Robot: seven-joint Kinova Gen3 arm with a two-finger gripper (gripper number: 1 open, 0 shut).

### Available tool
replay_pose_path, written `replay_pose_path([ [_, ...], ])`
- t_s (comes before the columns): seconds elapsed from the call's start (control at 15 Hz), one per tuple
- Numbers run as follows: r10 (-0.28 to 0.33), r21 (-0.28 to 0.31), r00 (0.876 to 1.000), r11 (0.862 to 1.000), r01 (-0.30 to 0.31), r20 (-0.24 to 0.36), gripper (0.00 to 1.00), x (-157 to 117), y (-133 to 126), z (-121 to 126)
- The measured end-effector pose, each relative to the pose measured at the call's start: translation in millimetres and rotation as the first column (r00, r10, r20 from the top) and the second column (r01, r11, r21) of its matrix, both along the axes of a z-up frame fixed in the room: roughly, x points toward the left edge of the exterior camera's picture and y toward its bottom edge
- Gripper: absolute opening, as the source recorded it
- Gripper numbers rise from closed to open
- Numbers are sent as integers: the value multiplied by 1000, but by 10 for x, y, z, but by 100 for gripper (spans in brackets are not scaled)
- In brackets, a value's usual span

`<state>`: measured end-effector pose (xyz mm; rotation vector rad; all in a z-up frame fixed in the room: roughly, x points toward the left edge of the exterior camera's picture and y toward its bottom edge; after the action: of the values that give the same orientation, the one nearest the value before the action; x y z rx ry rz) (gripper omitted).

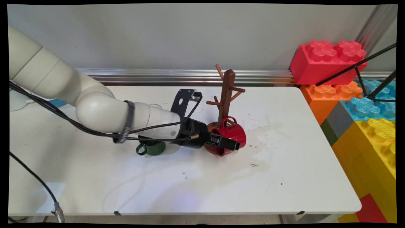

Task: Pick up the red mug from the rack, then place the picked object on the table

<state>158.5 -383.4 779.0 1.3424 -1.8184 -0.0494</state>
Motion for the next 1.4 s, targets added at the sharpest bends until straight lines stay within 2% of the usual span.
replay_pose_path([
  [0.6,44,43,998,998,-42,-50,100,-53,-24,-94],
  [0.67,50,49,997,998,-47,-56,0,-57,-28,-100],
  [1.0,76,69,995,995,-71,-67,0,-49,-37,-122],
  [1.4,123,81,991,990,-119,-50,0,-3,-49,-136],
])
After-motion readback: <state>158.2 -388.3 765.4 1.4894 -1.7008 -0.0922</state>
